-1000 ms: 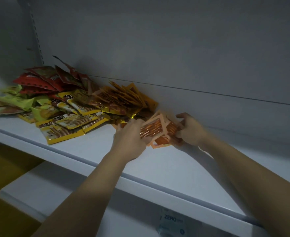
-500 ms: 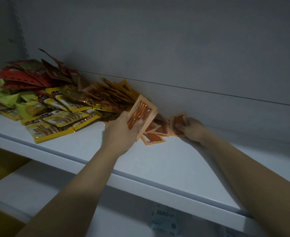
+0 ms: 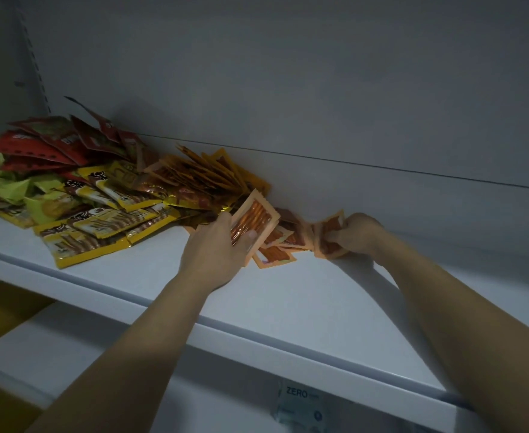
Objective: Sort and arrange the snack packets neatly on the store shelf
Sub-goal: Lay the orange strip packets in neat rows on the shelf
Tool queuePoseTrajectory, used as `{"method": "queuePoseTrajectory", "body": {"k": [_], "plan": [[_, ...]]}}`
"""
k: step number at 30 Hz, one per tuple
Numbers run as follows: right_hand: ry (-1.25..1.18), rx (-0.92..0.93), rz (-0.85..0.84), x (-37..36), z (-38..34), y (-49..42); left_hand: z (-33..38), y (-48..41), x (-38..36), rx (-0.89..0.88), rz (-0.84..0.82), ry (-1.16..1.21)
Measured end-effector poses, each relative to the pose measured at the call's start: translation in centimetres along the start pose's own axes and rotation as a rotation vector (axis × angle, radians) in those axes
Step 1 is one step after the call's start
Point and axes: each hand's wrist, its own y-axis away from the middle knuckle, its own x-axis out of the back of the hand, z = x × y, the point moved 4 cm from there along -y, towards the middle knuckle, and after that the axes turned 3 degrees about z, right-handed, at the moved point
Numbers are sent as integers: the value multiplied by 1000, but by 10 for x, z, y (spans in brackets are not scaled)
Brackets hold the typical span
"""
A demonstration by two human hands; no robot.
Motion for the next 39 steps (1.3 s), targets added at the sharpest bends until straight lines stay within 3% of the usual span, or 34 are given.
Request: {"method": "queuePoseTrajectory", "body": {"k": [4, 9, 11, 15, 17, 19, 23, 27, 30, 34, 39], "plan": [[-22, -10, -85, -9, -11, 7, 4, 1, -1, -16, -37, 23], [-466, -91, -82, -15, -21, 11, 6, 3, -4, -41, -116, 43], [-527, -114, -74, -16, -21, 12, 7, 4, -5, -35, -122, 76], [-533, -154, 17, -3, -5, 5, 6, 6, 5, 6, 77, 225], [-586, -182, 137, 7, 6, 3, 1, 8, 16, 78, 248, 270], [-727, -159, 182, 12, 6, 5, -6, 8, 21, 190, 303, 291], [-937, -75, 86, -1, -21, 16, -13, 5, 14, 297, 193, 50], [-820, -31, -84, -26, -50, 28, -10, 2, 7, 318, 90, -319], [-710, 46, -136, -33, -58, 31, -9, 1, 0, 264, 30, -407], [-735, 47, -116, -35, -56, 29, -7, -2, 1, 166, 47, -219], [-989, -73, -138, -35, -55, 32, 1, 1, 0, 102, -41, 75]]}}
